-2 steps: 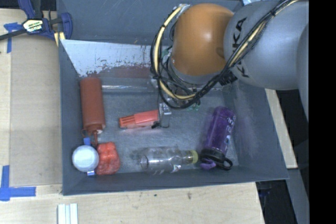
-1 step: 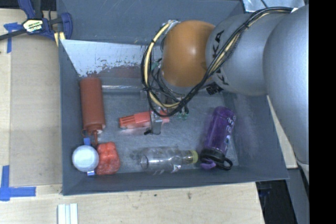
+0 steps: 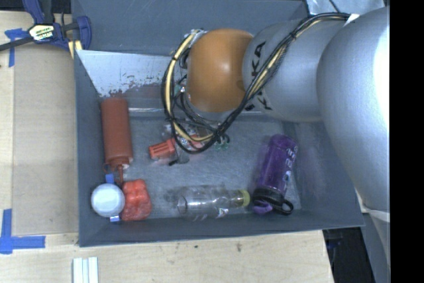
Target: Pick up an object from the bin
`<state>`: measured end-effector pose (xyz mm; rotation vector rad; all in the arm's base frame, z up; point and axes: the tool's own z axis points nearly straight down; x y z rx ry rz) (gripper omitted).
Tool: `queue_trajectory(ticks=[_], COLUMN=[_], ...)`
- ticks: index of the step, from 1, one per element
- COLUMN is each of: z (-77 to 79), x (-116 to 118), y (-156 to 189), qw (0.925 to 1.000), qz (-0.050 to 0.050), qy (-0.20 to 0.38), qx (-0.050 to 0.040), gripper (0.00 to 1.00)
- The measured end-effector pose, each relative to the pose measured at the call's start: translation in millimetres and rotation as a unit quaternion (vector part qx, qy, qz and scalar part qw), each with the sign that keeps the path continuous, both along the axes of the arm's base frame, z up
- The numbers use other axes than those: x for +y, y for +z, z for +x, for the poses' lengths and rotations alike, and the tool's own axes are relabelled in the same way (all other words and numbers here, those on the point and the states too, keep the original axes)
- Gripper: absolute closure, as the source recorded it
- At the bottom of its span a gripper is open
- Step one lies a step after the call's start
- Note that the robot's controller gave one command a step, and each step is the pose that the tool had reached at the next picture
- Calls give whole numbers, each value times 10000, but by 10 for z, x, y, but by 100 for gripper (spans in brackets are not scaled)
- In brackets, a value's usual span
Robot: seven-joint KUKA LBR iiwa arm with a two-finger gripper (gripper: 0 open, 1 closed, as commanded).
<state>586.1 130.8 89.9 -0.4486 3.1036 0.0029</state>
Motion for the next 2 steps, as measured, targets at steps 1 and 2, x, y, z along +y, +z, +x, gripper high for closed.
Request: queue_trajectory(ticks=[1,2], z=[0,110], x=[0,263], y=[0,1608], qw=[10000,9997], qz=[1,-3], qy=[-1,-251], qx=[0,-1], gripper=[100,100])
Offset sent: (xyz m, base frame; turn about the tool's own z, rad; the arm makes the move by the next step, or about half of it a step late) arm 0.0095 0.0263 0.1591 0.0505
